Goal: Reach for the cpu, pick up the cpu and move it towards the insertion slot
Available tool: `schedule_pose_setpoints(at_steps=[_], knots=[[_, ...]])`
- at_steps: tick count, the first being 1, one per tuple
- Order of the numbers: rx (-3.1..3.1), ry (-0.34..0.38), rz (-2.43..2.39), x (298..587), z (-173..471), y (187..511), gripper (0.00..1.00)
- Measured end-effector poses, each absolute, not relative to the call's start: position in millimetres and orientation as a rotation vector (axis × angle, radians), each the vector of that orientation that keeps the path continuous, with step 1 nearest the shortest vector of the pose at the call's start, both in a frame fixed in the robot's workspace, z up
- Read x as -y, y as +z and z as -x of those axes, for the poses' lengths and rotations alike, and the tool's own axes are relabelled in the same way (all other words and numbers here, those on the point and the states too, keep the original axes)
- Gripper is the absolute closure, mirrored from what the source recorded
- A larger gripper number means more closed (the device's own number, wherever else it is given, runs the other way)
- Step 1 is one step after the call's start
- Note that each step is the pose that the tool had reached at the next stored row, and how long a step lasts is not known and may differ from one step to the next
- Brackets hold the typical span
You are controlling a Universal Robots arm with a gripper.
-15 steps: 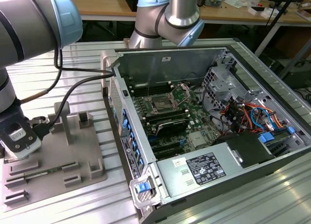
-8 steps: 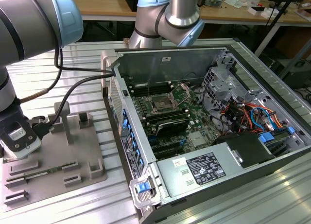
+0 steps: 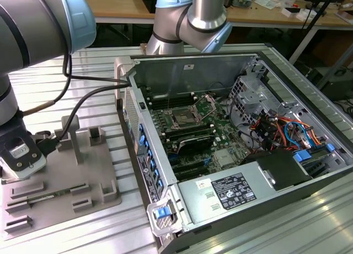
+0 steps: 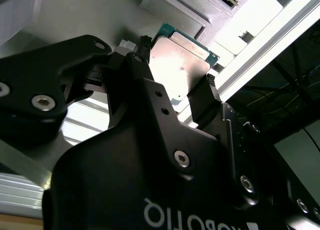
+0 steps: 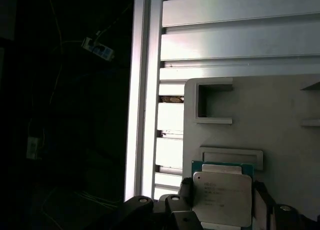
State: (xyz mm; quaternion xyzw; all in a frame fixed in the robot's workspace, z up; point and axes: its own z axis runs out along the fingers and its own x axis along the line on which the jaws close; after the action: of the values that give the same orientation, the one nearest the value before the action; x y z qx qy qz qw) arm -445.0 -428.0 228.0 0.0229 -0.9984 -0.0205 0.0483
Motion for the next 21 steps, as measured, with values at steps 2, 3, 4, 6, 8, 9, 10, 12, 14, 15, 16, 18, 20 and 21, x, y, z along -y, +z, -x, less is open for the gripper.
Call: schedule_pose_setpoints(at_steps=[2, 3, 4, 6, 8, 9, 10, 12, 14, 15, 16, 18, 20, 21], knots=[[3.037, -0.064, -0.069, 427.9, 444.7, 228.6, 0.45], [3.035, -0.064, -0.069, 428.0, 444.6, 228.9, 0.45], [3.031, -0.064, -0.069, 428.0, 444.5, 229.2, 0.45], [3.027, -0.065, -0.069, 428.0, 444.3, 230.2, 0.45], [3.024, -0.065, -0.069, 428.0, 444.2, 231.3, 0.45], [3.023, -0.065, -0.069, 427.9, 444.2, 231.7, 0.45], [3.021, -0.065, -0.069, 427.9, 444.1, 232.5, 0.45], [3.019, -0.065, -0.069, 427.9, 444.0, 233.3, 0.45], [3.015, -0.065, -0.068, 428.0, 444.0, 234.1, 0.45], [3.014, -0.066, -0.068, 428.0, 443.9, 234.5, 0.45], [3.013, -0.066, -0.068, 428.0, 443.9, 234.9, 0.45], [3.01, -0.066, -0.068, 427.9, 443.7, 235.8, 0.45], [3.007, -0.066, -0.068, 428.0, 443.5, 236.6, 0.45], [3.006, -0.066, -0.068, 427.9, 443.3, 236.9, 0.45]])
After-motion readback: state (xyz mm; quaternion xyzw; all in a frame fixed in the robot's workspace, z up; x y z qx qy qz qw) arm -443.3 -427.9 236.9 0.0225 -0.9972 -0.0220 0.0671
